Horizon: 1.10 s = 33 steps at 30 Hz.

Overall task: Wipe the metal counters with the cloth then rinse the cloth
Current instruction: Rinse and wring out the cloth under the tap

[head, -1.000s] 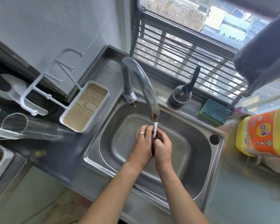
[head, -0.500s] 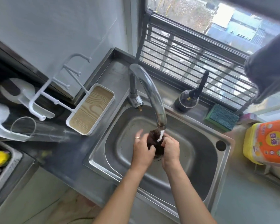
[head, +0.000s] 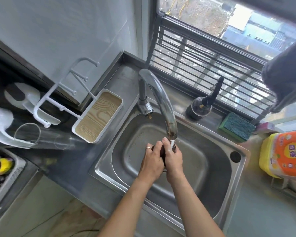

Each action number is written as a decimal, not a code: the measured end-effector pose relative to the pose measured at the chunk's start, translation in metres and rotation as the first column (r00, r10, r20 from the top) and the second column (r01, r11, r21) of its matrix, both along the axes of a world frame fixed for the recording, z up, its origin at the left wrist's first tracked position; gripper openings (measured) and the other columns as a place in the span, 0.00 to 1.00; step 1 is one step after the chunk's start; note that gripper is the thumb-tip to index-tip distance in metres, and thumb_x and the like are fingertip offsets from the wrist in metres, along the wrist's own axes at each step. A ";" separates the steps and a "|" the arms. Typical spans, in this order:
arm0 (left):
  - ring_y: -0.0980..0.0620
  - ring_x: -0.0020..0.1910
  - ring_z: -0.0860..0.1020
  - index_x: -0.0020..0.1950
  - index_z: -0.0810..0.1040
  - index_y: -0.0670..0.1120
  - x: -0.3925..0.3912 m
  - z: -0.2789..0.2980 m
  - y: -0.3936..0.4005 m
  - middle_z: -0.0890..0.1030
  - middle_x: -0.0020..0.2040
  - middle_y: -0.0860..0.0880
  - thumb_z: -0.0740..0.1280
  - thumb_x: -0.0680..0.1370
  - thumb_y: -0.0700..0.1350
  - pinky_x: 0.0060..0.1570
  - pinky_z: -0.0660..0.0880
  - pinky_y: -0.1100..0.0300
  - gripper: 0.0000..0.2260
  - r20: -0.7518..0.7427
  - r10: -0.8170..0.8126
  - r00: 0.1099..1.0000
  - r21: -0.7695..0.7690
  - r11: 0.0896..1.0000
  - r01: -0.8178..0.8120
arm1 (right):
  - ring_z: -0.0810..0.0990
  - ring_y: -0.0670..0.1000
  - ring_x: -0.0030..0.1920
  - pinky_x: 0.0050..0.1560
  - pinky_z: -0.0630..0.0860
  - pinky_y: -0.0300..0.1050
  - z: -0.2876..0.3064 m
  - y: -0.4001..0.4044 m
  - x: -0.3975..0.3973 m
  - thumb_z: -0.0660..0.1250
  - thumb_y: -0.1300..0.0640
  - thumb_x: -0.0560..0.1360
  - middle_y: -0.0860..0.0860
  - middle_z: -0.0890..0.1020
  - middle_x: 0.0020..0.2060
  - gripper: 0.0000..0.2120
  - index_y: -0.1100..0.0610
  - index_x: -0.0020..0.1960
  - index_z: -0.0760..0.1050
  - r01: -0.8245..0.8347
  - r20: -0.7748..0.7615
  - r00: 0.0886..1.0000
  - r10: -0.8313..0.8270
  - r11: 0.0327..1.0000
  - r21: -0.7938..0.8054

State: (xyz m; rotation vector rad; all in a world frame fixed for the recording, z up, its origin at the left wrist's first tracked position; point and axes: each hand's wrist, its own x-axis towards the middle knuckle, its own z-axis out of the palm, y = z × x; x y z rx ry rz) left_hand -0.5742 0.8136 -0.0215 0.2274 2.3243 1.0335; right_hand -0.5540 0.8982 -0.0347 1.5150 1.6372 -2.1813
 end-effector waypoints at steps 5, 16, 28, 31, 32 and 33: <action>0.42 0.44 0.74 0.59 0.72 0.46 0.006 -0.003 -0.001 0.69 0.50 0.45 0.56 0.82 0.45 0.49 0.74 0.53 0.09 -0.019 0.001 1.000 0.009 1.000 -0.001 | 0.77 0.50 0.34 0.42 0.76 0.51 -0.004 -0.003 -0.005 0.71 0.47 0.75 0.48 0.78 0.29 0.17 0.55 0.32 0.75 0.005 0.130 0.991 -0.030 0.982 0.188; 0.42 0.49 0.73 0.56 0.69 0.48 0.011 -0.003 -0.004 0.73 0.53 0.45 0.58 0.77 0.39 0.46 0.67 0.53 0.09 0.043 -0.010 0.999 -0.002 1.000 0.010 | 0.82 0.62 0.49 0.54 0.78 0.55 -0.001 0.011 -0.006 0.59 0.35 0.74 0.58 0.85 0.41 0.27 0.58 0.38 0.80 -0.108 0.282 0.958 0.045 0.971 0.212; 0.47 0.51 0.80 0.53 0.75 0.51 -0.003 -0.002 0.013 0.81 0.52 0.47 0.63 0.76 0.37 0.54 0.80 0.49 0.11 0.451 0.666 0.595 0.065 0.640 -0.765 | 0.78 0.54 0.49 0.53 0.74 0.52 -0.005 0.010 0.012 0.65 0.50 0.60 0.55 0.82 0.48 0.24 0.54 0.55 0.79 -0.190 0.090 0.973 0.212 0.959 -0.212; 0.47 0.51 0.79 0.50 0.77 0.51 -0.003 -0.002 0.016 0.81 0.51 0.48 0.62 0.78 0.40 0.54 0.78 0.51 0.07 0.346 0.613 0.710 0.086 0.733 -0.675 | 0.82 0.55 0.47 0.49 0.78 0.51 -0.006 0.009 0.010 0.69 0.44 0.67 0.54 0.85 0.45 0.16 0.55 0.48 0.82 -0.083 0.173 0.973 0.153 0.931 -0.356; 0.47 0.51 0.79 0.48 0.77 0.50 -0.004 -0.003 0.017 0.81 0.50 0.48 0.61 0.79 0.43 0.52 0.77 0.51 0.06 0.331 0.576 0.747 0.081 0.772 -0.631 | 0.84 0.56 0.46 0.47 0.80 0.51 -0.008 0.009 0.008 0.70 0.45 0.73 0.55 0.86 0.44 0.14 0.55 0.47 0.82 -0.024 0.201 0.976 0.089 0.952 -0.305; 0.47 0.50 0.79 0.47 0.77 0.49 -0.004 -0.004 0.017 0.82 0.49 0.47 0.61 0.81 0.45 0.50 0.76 0.52 0.06 0.309 0.551 0.775 0.062 0.801 -0.595 | 0.84 0.56 0.45 0.46 0.80 0.51 -0.013 0.009 0.007 0.70 0.49 0.77 0.57 0.86 0.43 0.11 0.57 0.48 0.83 0.013 0.209 0.977 0.035 0.975 -0.222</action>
